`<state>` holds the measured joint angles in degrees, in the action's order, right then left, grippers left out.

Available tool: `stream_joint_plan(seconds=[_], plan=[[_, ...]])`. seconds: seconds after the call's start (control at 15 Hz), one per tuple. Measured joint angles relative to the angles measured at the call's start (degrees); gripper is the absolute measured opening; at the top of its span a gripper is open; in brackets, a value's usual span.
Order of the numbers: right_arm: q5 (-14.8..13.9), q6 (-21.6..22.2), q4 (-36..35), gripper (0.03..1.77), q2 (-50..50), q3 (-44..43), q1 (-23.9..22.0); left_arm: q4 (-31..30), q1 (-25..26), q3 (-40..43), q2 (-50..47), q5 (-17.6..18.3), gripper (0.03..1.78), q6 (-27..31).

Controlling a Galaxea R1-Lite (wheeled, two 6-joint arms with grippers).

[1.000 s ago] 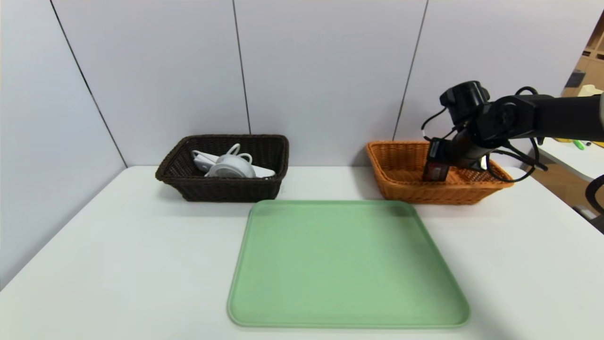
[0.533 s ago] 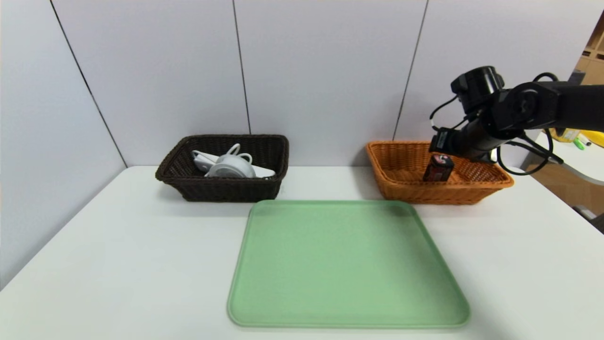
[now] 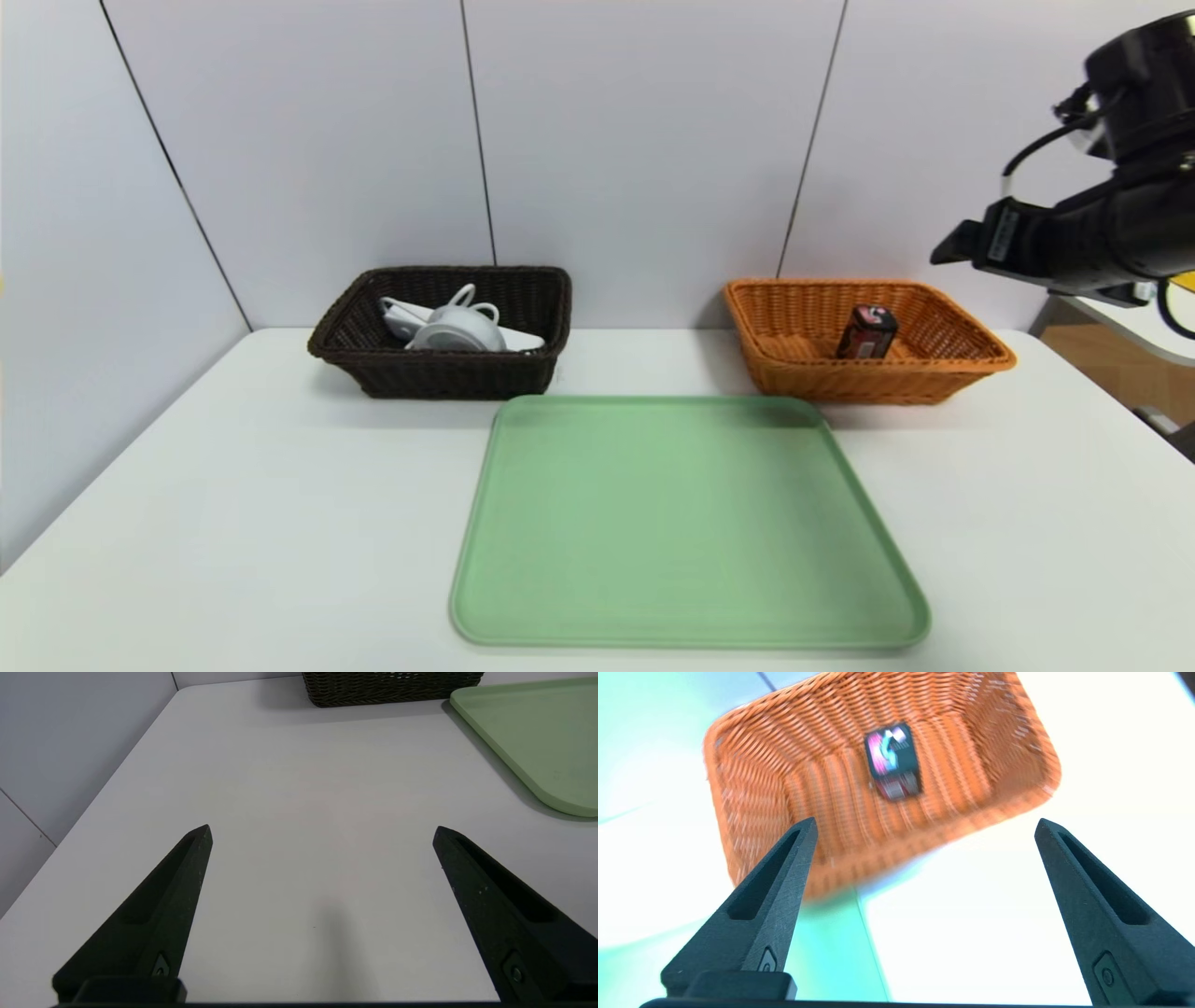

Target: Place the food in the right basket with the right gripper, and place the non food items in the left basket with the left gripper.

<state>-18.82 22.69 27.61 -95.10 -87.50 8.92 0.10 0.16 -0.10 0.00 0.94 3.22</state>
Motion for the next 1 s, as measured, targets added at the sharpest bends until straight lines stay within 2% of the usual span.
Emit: stream_joint_plan(seconds=[0.27, 0.53, 1.0], plan=[[0.28, -3.95, -0.09, 1.65, 18.29, 14.36, -0.52, 0.00, 0.00, 0.00, 0.00, 0.02, 1.69, 0.00], [1.66, -12.35, -0.30, 1.68, 38.32, 32.00, -3.72, 0.00, 0.00, 0.00, 0.00, 0.02, 1.69, 0.05], [10.47, -28.09, -1.24, 1.69, 65.78, 54.35, -14.43, 0.00, 0.00, 0.00, 0.00, 0.02, 1.69, 0.00]])
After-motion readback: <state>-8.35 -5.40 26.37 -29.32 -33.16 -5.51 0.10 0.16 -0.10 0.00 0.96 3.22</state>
